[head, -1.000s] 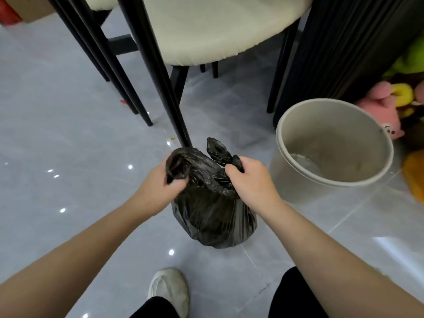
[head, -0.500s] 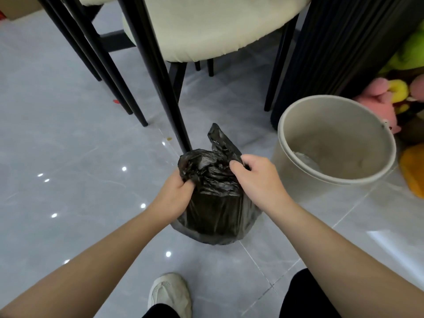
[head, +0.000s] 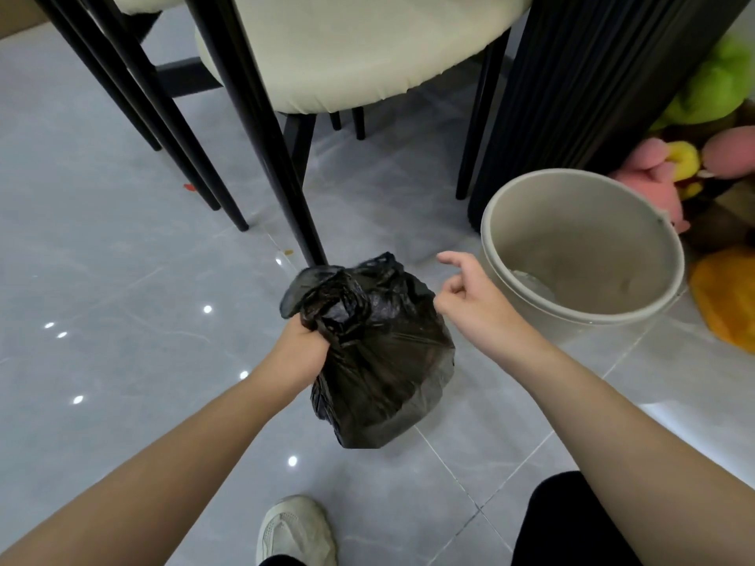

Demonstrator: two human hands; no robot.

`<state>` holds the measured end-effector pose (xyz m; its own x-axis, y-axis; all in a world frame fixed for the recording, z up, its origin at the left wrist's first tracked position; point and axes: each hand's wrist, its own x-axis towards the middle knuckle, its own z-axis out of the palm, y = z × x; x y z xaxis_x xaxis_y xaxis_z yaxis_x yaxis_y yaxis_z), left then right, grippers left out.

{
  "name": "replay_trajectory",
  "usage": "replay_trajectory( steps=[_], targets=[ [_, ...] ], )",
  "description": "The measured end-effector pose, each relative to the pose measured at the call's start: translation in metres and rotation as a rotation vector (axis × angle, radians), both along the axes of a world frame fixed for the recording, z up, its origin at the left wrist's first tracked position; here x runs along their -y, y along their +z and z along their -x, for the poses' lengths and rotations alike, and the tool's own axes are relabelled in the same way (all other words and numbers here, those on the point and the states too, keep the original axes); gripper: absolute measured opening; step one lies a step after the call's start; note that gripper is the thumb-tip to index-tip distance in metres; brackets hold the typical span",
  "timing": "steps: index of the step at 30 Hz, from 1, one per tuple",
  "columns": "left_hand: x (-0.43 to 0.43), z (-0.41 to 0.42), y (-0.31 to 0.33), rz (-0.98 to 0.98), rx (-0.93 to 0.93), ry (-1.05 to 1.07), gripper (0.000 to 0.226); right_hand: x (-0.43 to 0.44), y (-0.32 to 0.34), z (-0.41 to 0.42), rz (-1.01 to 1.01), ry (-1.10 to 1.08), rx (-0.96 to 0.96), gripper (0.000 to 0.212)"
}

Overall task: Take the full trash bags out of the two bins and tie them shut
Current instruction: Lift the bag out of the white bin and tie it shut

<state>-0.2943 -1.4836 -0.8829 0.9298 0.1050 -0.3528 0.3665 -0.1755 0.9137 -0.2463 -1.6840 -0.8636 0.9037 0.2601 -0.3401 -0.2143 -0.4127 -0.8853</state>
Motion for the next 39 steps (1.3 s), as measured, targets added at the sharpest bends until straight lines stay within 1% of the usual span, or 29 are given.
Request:
replay_trajectory(
  steps=[2,4,7,10,11,14,17,18,19,20,22,23,24,26,28,29,31,32,33,34,35,36,37,39],
  targets=[
    [0.002,0.002,0.004,0.055,-0.020,0.053,0.023,-0.001,-0.008,-0.001,0.047,0.093,-0.019,0.065],
    [0.006,0.003,0.005,0.062,-0.035,0.084,0.022,-0.006,-0.018,0.000,0.036,0.189,-0.067,0.075],
    [0.006,0.003,0.008,0.093,-0.091,0.167,0.011,-0.010,-0.021,-0.003,-0.027,0.204,-0.096,0.075],
    [0.004,0.006,0.011,0.187,-0.128,0.250,0.012,-0.010,-0.021,-0.007,-0.048,0.154,-0.114,0.070],
    [0.001,0.006,0.010,0.217,-0.132,0.294,0.014,-0.009,-0.023,-0.008,-0.057,0.153,-0.134,0.071],
    [-0.001,0.003,0.008,0.285,-0.164,0.381,0.035,-0.007,-0.028,-0.006,-0.087,0.235,-0.166,0.079],
    [0.001,0.001,0.011,0.354,-0.104,0.424,0.056,-0.010,-0.025,-0.002,-0.199,0.275,-0.202,0.072],
    [0.002,0.000,0.012,0.381,-0.085,0.416,0.060,-0.012,-0.025,-0.001,-0.208,0.285,-0.200,0.070],
    [0.003,-0.001,0.011,0.391,-0.069,0.406,0.059,-0.013,-0.024,-0.001,-0.195,0.299,-0.190,0.066],
    [0.004,-0.002,0.010,0.397,-0.062,0.397,0.051,-0.014,-0.025,0.000,-0.174,0.307,-0.181,0.057],
    [0.003,-0.004,0.010,0.339,-0.054,0.414,0.027,-0.012,-0.023,0.000,-0.149,0.281,-0.183,0.033],
    [0.002,-0.004,0.009,0.283,-0.035,0.408,0.022,-0.011,-0.024,-0.001,-0.149,0.247,-0.196,0.024],
    [0.002,-0.005,0.008,0.215,-0.018,0.390,0.021,-0.010,-0.024,-0.001,-0.159,0.210,-0.204,0.018],
    [0.003,-0.005,0.010,0.095,0.011,0.371,0.020,-0.011,-0.023,0.000,-0.181,0.137,-0.216,0.020],
    [0.005,-0.006,0.010,0.078,0.021,0.383,0.012,-0.013,-0.022,0.001,-0.204,0.064,-0.226,0.022],
    [0.006,-0.007,0.009,0.071,0.014,0.386,0.012,-0.015,-0.021,0.001,-0.214,0.025,-0.227,0.021],
    [0.008,-0.007,0.010,0.081,-0.028,0.374,0.015,-0.018,-0.020,0.001,-0.267,-0.055,-0.215,0.017],
    [0.008,-0.007,0.010,0.113,-0.055,0.354,0.028,-0.019,-0.018,0.000,-0.313,-0.096,-0.210,0.016],
    [0.008,-0.005,0.012,0.171,-0.066,0.315,0.036,-0.020,-0.017,-0.001,-0.365,-0.145,-0.213,0.015],
    [0.006,-0.004,0.011,0.195,-0.060,0.269,0.033,-0.020,-0.015,-0.002,-0.428,-0.199,-0.226,0.015],
    [0.005,-0.003,0.011,0.184,-0.047,0.190,0.021,-0.019,-0.012,-0.002,-0.496,-0.250,-0.247,0.015],
    [0.005,-0.002,0.013,0.135,-0.027,0.080,0.016,-0.018,-0.010,-0.003,-0.566,-0.286,-0.266,0.017],
    [0.004,-0.001,0.014,0.069,-0.002,-0.021,0.021,-0.016,-0.006,-0.003,-0.613,-0.300,-0.278,0.020],
    [0.001,-0.004,0.011,-0.082,0.021,-0.202,0.041,-0.014,-0.004,-0.003,-0.636,-0.304,-0.288,0.027]
  ],
)
